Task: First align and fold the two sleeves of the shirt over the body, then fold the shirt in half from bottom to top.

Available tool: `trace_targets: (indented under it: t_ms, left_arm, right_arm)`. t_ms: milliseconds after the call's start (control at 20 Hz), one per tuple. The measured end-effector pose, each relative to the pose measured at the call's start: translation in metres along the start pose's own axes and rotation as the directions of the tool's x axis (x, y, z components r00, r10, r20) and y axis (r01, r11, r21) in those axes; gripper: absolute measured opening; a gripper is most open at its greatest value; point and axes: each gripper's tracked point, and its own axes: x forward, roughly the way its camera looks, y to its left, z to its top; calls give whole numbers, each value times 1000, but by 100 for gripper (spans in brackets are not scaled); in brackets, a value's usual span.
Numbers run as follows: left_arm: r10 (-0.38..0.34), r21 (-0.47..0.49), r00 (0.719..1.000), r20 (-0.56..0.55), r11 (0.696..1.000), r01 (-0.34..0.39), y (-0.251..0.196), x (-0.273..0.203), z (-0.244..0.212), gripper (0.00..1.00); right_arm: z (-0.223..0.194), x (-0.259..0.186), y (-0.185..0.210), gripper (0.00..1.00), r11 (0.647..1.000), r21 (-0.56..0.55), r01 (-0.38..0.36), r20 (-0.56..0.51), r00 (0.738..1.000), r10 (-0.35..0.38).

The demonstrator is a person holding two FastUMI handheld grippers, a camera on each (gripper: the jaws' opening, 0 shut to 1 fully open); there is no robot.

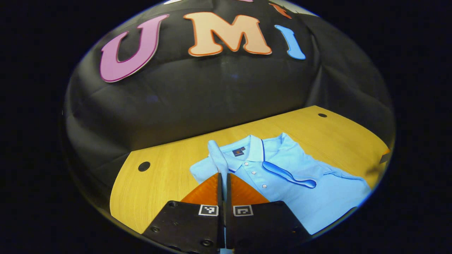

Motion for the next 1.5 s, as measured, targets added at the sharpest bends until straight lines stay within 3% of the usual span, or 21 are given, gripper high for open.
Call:
trace_targets:
  t_ms: [200,250,400,450,750,1000,1300,1500]
  left_arm:
    - [-77,-9,997,21,997,77,-31,-5,0,7]
    - [-84,-8,996,32,996,84,-33,-12,0,24]
    - [-33,-15,996,85,999,35,-20,-42,-1,87]
    - [-19,-26,995,99,999,22,-15,-58,-3,96]
    - [52,-67,994,100,997,-45,5,-166,-66,95]
    - [61,-112,996,59,992,-54,-16,-242,-129,95]
    - [66,-183,996,-56,980,-76,-49,-299,-201,95]
    - [76,-177,994,-77,980,-89,-65,-316,-219,95]
  right_arm:
    - [-6,-2,4,97,1000,-12,-1,-6,1000,1]
    - [-9,-4,5,97,1000,-19,0,-10,1000,0]
    - [-19,-9,13,97,999,-38,-2,-28,1000,1]
    - [-24,-10,17,97,999,-49,-6,-35,999,4]
    - [-69,-34,38,97,991,-127,-37,-125,992,21]
    - [-98,-60,40,97,986,-166,-25,-141,990,1]
    - [-123,-87,43,97,974,-226,-2,-151,988,-33]
    - [-131,-92,48,97,973,-230,-5,-152,988,-31]
